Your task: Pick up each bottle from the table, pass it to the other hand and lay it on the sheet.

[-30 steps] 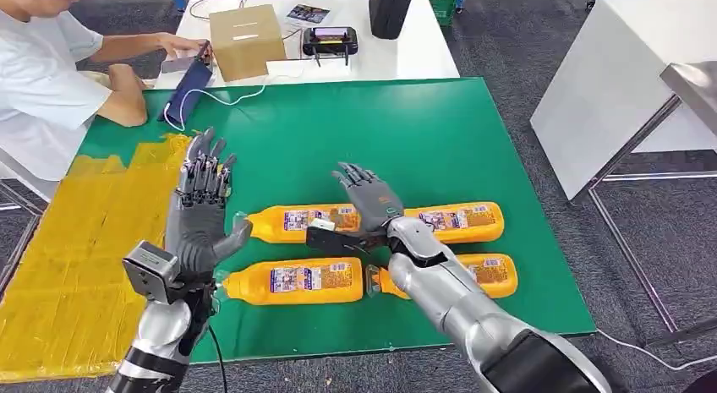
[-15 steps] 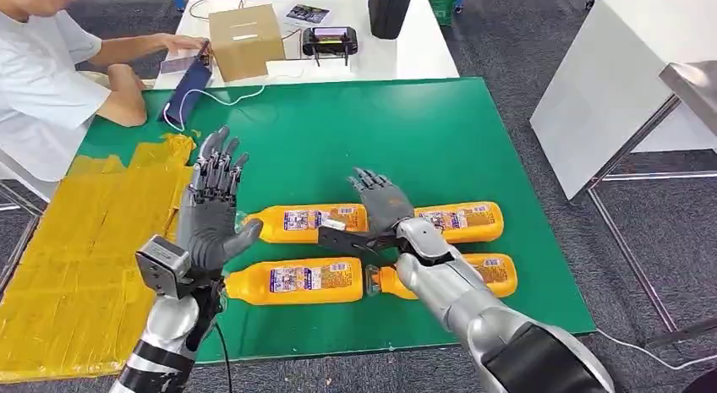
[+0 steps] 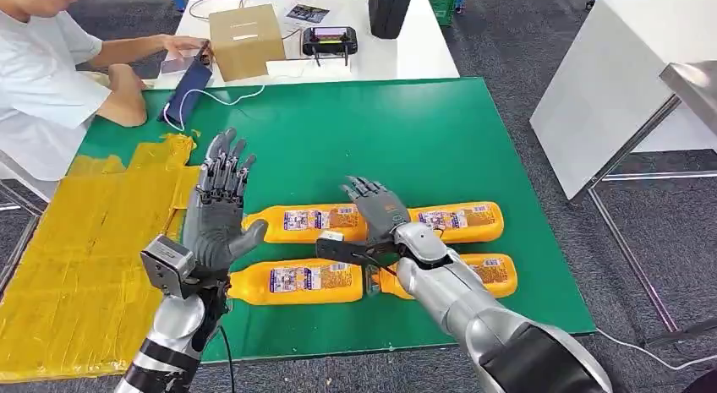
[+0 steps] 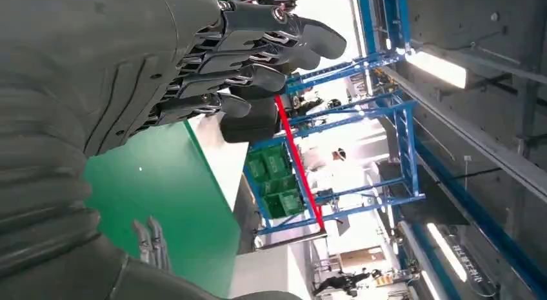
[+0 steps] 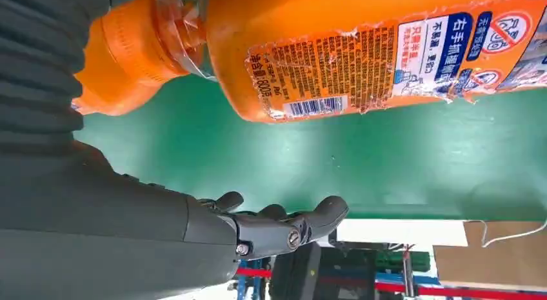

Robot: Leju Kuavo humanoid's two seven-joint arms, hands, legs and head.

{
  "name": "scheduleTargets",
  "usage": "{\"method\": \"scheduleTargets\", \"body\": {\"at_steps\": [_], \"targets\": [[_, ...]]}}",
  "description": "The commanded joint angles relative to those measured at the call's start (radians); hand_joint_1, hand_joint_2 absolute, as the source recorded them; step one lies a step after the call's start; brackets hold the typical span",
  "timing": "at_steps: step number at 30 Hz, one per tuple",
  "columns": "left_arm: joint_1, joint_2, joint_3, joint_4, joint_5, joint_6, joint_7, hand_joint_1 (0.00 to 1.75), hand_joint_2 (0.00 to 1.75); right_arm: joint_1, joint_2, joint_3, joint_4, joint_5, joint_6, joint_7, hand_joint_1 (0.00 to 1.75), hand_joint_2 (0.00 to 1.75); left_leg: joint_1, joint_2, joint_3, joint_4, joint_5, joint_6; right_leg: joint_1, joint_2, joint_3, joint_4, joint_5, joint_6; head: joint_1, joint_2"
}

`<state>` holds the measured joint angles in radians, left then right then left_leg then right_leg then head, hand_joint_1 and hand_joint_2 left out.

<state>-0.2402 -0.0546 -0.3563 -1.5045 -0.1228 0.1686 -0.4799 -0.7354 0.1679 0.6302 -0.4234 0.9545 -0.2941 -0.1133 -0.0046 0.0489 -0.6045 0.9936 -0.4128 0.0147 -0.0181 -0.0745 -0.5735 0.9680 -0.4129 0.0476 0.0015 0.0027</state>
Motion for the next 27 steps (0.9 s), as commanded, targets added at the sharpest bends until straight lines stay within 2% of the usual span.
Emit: {"method": "scheduleTargets", "body": {"at_steps": [1, 9, 17, 27], "targets": [[-0.05, -0.004, -0.03, 0.09, 0.015, -0.006, -0.005, 0.0, 1.75, -0.05, -0.005, 0.023, 0.08, -0.005, 0.073, -0.045, 0.0, 1.75, 0.001, -0.005, 0.002, 0.001, -0.001, -0.001, 0.0, 0.003, 0.003, 0.0, -0.001, -0.002, 0.0, 0.0], [-0.06, -0.008, -0.042, 0.11, 0.021, -0.009, -0.01, 0.0, 1.75, -0.062, -0.015, 0.012, 0.104, -0.014, 0.102, -0.02, 0.0, 1.75, 0.001, -0.005, 0.002, 0.001, -0.001, -0.001, 0.0, 0.003, 0.003, 0.0, -0.001, -0.002, 0.0, 0.0], [-0.072, -0.009, -0.049, 0.12, 0.038, -0.018, -0.02, 0.0, 1.75, -0.068, -0.028, -0.01, 0.129, -0.045, 0.194, -0.03, 0.0, 1.75, 0.001, -0.006, 0.002, 0.001, -0.001, -0.001, 0.0, 0.003, 0.003, 0.0, -0.002, -0.002, 0.0, 0.0], [-0.077, -0.012, -0.061, 0.133, 0.045, -0.023, -0.022, 0.0, 1.75, -0.057, -0.026, 0.022, 0.134, -0.003, 0.182, -0.002, 0.0, 1.75, 0.001, -0.005, 0.002, 0.0, -0.001, -0.001, 0.0, 0.002, 0.003, 0.0, -0.001, -0.001, 0.0, 0.0]]}}
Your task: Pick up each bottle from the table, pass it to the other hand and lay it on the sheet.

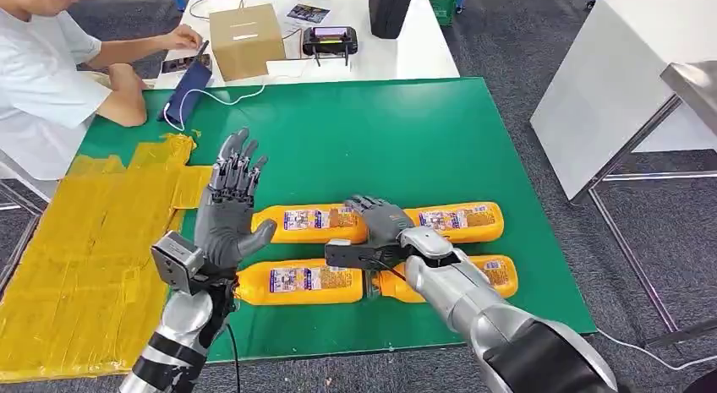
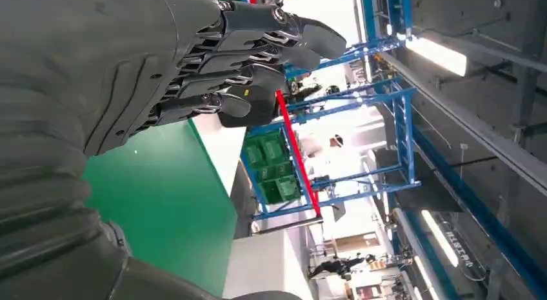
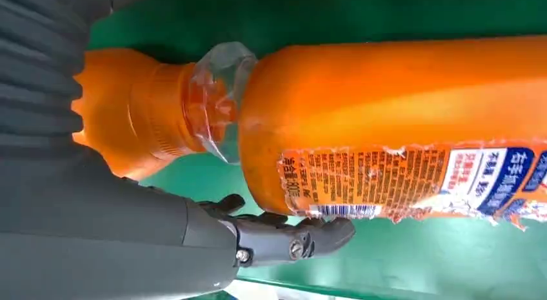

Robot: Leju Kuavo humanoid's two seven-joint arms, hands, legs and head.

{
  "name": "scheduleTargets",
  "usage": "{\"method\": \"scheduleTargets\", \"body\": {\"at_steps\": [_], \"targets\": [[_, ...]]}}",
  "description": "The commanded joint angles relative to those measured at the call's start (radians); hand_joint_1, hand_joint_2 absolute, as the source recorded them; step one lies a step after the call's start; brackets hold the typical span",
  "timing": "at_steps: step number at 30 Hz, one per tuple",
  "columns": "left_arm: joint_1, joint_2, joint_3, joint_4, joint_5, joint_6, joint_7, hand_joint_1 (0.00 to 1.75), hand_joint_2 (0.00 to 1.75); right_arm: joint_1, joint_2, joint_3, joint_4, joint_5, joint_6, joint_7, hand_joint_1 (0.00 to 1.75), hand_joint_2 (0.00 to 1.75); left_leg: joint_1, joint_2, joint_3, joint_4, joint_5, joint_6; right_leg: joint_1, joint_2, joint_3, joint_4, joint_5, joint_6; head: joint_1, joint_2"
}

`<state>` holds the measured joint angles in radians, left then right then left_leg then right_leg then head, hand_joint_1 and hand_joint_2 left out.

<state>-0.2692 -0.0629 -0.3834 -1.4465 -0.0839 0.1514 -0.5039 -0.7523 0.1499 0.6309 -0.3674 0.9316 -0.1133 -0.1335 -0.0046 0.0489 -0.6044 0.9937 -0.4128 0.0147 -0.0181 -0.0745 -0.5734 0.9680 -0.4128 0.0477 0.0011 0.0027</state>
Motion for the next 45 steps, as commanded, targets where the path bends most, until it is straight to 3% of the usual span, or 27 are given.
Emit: {"method": "scheduleTargets", "body": {"at_steps": [1, 10, 12, 17, 19, 25, 28, 30, 33, 35, 41, 44, 45], "targets": [[-0.047, -0.005, -0.035, 0.077, 0.01, -0.007, 0.003, 0.0, 1.75, -0.035, -0.01, 0.028, 0.077, 0.028, -0.008, 0.021, 0.0, 1.75, 0.002, -0.006, 0.003, 0.001, -0.001, -0.001, 0.001, 0.004, 0.004, 0.0, -0.002, -0.002, 0.0, 0.0], [-0.047, -0.008, -0.036, 0.088, 0.015, -0.01, 0.005, 0.0, 1.75, -0.024, -0.007, 0.074, 0.079, 0.089, -0.062, 0.051, 0.0, 1.75, 0.001, -0.005, 0.002, 0.0, -0.001, -0.001, 0.0, 0.003, 0.003, 0.0, -0.001, -0.002, 0.0, 0.0], [-0.045, -0.008, -0.036, 0.087, 0.015, -0.01, 0.005, 0.0, 1.75, -0.022, -0.007, 0.082, 0.081, 0.105, -0.07, 0.061, 0.23, 1.75, 0.001, -0.005, 0.002, 0.0, -0.001, -0.001, 0.0, 0.003, 0.003, -0.001, -0.001, -0.002, 0.0, 0.0], [-0.042, -0.009, -0.034, 0.087, 0.016, -0.011, 0.006, 0.0, 1.75, -0.021, -0.007, 0.104, 0.083, 0.137, -0.076, 0.074, 0.38, 1.75, 0.002, -0.006, 0.003, 0.0, -0.001, -0.001, 0.001, 0.004, 0.005, -0.001, -0.002, -0.002, 0.0, 0.0], [-0.042, -0.01, -0.034, 0.088, 0.016, -0.011, 0.006, 0.0, 1.75, -0.02, -0.003, 0.117, 0.084, 0.152, -0.074, 0.079, 0.56, 1.75, 0.002, -0.005, 0.003, 0.0, -0.001, -0.001, 0.001, 0.004, 0.004, -0.001, -0.002, -0.002, 0.0, 0.0], [-0.042, -0.01, -0.034, 0.088, 0.016, -0.011, 0.006, 0.0, 1.75, -0.02, -0.003, 0.117, 0.084, 0.152, -0.074, 0.079, 0.56, 1.75, 0.002, -0.006, 0.003, 0.0, -0.001, -0.001, 0.001, 0.004, 0.005, -0.001, -0.002, -0.002, 0.0, 0.0], [-0.042, -0.01, -0.032, 0.088, 0.017, -0.011, 0.007, 0.0, 1.75, -0.018, 0.002, 0.132, 0.082, 0.167, -0.074, 0.082, 0.8, 1.75, 0.002, -0.005, 0.003, 0.0, -0.001, -0.001, 0.001, 0.003, 0.004, -0.001, -0.001, -0.002, 0.0, 0.0], [-0.041, -0.01, -0.029, 0.089, 0.018, -0.01, 0.007, 0.0, 1.75, -0.015, 0.006, 0.14, 0.079, 0.176, -0.075, 0.08, 1.06, 1.75, 0.001, -0.004, 0.003, 0.0, -0.001, -0.001, 0.0, 0.003, 0.004, -0.001, -0.001, -0.002, 0.0, 0.0], [-0.038, -0.01, -0.024, 0.088, 0.018, -0.011, 0.007, 0.0, 1.75, -0.01, 0.013, 0.148, 0.073, 0.188, -0.078, 0.078, 1.08, 1.75, 0.002, -0.005, 0.003, 0.0, -0.001, -0.001, 0.001, 0.004, 0.005, -0.001, -0.001, -0.002, 0.0, 0.0], [-0.036, -0.01, -0.021, 0.087, 0.018, -0.01, 0.008, 0.0, 1.75, -0.004, 0.017, 0.158, 0.068, 0.198, -0.081, 0.074, 1.19, 1.75, 0.002, -0.003, 0.004, 0.0, -0.001, -0.001, 0.001, 0.004, 0.004, -0.001, -0.001, -0.002, 0.0, 0.0], [-0.035, -0.009, -0.019, 0.086, 0.017, -0.01, 0.009, 0.0, 1.75, 0.001, 0.021, 0.17, 0.065, 0.211, -0.085, 0.077, 1.19, 1.75, 0.003, -0.005, 0.005, 0.0, -0.001, -0.002, 0.001, 0.005, 0.005, -0.001, -0.001, -0.003, 0.0, 0.0], [-0.032, -0.009, -0.016, 0.087, 0.013, -0.008, 0.014, 0.0, 1.75, 0.007, 0.024, 0.194, 0.059, 0.235, -0.092, 0.077, 1.03, 1.75, 0.002, -0.003, 0.003, -0.001, -0.001, -0.001, 0.001, 0.003, 0.004, -0.001, -0.001, -0.001, 0.0, 0.0], [-0.03, -0.008, -0.015, 0.087, 0.013, -0.008, 0.014, 0.0, 1.75, 0.013, 0.027, 0.203, 0.058, 0.242, -0.093, 0.076, 1.05, 1.75, 0.001, -0.002, 0.003, -0.001, 0.0, -0.001, 0.001, 0.003, 0.003, -0.001, -0.001, -0.001, 0.0, 0.0]]}}
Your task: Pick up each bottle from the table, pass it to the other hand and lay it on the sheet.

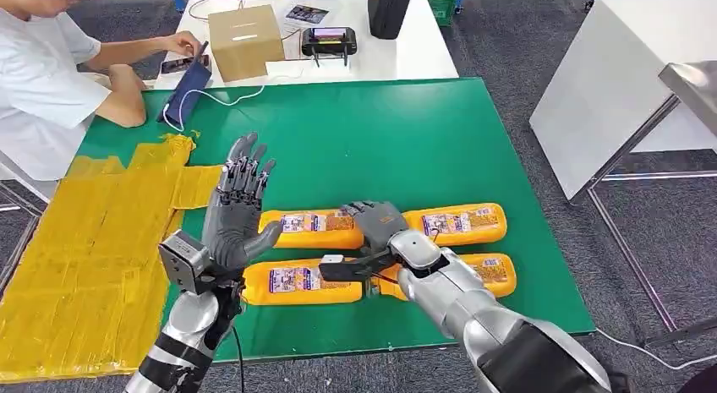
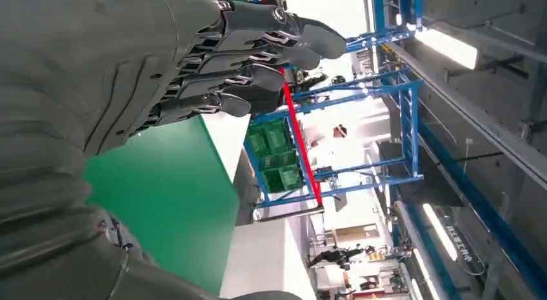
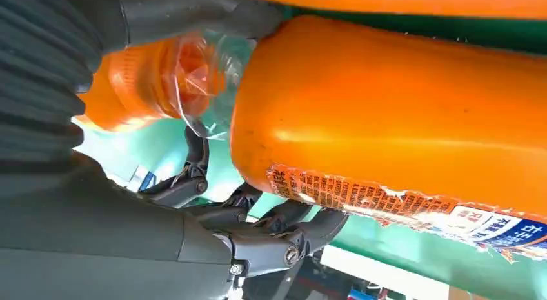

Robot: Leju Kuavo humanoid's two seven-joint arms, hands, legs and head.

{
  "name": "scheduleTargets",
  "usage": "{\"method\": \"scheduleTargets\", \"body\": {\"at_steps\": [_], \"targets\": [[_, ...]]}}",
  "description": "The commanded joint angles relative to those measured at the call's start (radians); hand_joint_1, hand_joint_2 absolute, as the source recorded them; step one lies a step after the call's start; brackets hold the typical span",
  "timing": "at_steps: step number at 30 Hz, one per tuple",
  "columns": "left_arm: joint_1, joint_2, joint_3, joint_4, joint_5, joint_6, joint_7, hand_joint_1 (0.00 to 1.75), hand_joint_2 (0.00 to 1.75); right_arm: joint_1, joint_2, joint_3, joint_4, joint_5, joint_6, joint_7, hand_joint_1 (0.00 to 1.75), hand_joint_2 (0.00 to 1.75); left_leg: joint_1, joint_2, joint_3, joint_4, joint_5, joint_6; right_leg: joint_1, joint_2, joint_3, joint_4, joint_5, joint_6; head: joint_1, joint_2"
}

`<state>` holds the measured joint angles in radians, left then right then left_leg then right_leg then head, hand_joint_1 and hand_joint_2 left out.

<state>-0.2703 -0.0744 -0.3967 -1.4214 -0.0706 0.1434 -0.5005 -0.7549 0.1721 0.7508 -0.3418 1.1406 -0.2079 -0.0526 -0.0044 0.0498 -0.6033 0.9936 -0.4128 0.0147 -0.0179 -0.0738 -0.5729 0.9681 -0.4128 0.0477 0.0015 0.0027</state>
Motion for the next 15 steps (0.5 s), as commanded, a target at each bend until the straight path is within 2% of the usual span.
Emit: {"method": "scheduleTargets", "body": {"at_steps": [1, 6, 15], "targets": [[-0.028, 0.004, -0.001, 0.061, 0.0, 0.0, 0.011, 0.0, 1.75, 0.019, 0.006, 0.087, 0.031, 0.037, 0.001, -0.004, 1.05, 1.75, 0.002, -0.004, 0.003, -0.001, -0.001, -0.001, 0.001, 0.004, 0.004, -0.002, -0.001, -0.002, 0.0, 0.0], [-0.019, 0.005, 0.01, 0.068, -0.003, 0.001, 0.015, 0.0, 1.75, 0.037, 0.016, 0.125, 0.028, 0.067, 0.047, -0.01, 1.27, 1.75, 0.002, -0.005, 0.005, -0.001, -0.001, -0.002, 0.001, 0.005, 0.006, -0.002, -0.001, -0.002, 0.0, 0.0], [-0.02, 0.001, 0.03, 0.099, -0.002, 0.0, 0.012, 0.0, 1.75, 0.039, 0.025, 0.159, 0.034, 0.073, 0.167, -0.033, 1.31, 1.75, 0.003, -0.005, 0.009, -0.002, -0.001, -0.002, 0.001, 0.006, 0.01, -0.003, -0.001, -0.003, 0.0, 0.0]]}}
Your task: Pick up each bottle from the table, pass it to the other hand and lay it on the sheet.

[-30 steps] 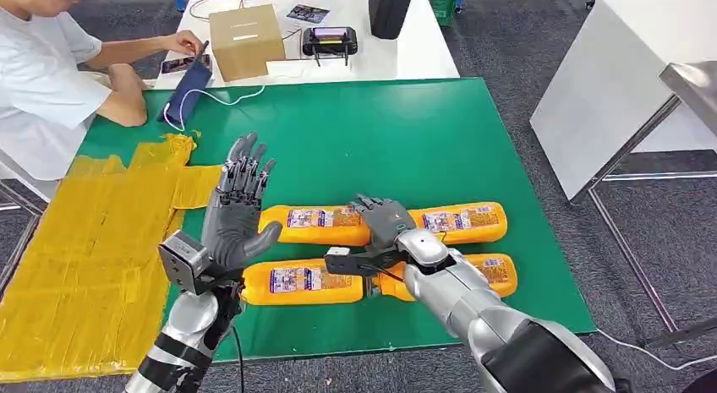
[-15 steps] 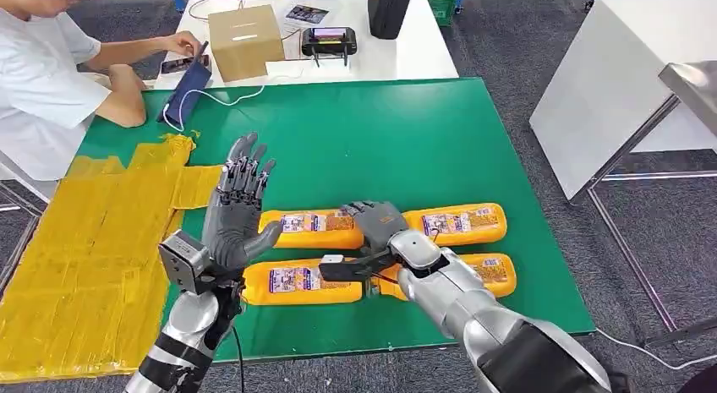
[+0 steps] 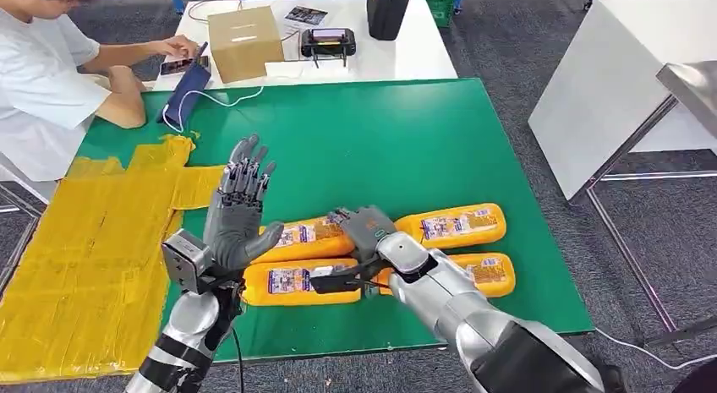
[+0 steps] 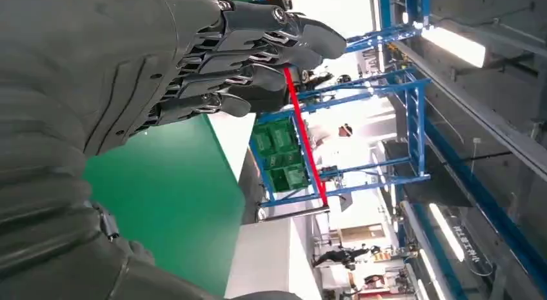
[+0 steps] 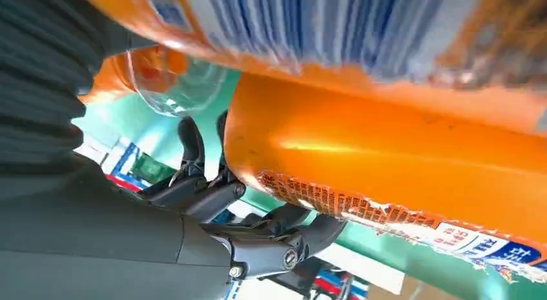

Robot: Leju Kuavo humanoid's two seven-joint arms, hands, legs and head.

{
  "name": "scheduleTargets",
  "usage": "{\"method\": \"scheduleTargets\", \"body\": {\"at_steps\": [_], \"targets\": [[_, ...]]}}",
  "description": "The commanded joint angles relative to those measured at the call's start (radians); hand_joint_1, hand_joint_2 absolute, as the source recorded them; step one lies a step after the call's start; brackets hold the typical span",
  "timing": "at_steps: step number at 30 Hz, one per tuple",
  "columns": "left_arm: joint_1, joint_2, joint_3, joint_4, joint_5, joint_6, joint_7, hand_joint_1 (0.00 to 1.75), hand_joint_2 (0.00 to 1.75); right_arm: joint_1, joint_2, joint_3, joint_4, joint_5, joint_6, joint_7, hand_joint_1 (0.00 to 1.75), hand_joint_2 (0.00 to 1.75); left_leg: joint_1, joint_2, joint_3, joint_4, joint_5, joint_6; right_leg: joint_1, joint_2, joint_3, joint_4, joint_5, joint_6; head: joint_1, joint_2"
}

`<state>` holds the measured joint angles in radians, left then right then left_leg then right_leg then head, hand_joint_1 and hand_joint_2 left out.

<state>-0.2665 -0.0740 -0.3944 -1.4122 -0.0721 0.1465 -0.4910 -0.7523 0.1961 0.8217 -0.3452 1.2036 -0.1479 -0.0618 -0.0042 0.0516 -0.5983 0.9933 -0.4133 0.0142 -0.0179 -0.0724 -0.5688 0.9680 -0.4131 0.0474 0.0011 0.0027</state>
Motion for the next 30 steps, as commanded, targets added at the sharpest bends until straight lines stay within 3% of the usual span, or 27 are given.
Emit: {"method": "scheduleTargets", "body": {"at_steps": [1, 30], "targets": [[-0.025, 0.0, 0.028, 0.093, 0.0, -0.004, 0.004, 0.0, 1.75, 0.035, 0.001, 0.092, 0.038, 0.012, 0.117, -0.028, 1.31, 1.75, 0.002, -0.005, 0.004, -0.002, 0.0, -0.001, 0.001, 0.003, 0.005, -0.002, 0.0, -0.002, 0.0, 0.0], [0.019, 0.005, 0.093, 0.075, -0.001, -0.004, 0.011, 0.0, 1.75, 0.012, -0.019, 0.18, 0.004, 0.042, 0.203, -0.012, 1.47, 1.75, 0.003, -0.006, 0.01, -0.002, 0.001, -0.002, 0.002, 0.005, 0.011, -0.003, 0.0, -0.003, 0.0, 0.0]]}}
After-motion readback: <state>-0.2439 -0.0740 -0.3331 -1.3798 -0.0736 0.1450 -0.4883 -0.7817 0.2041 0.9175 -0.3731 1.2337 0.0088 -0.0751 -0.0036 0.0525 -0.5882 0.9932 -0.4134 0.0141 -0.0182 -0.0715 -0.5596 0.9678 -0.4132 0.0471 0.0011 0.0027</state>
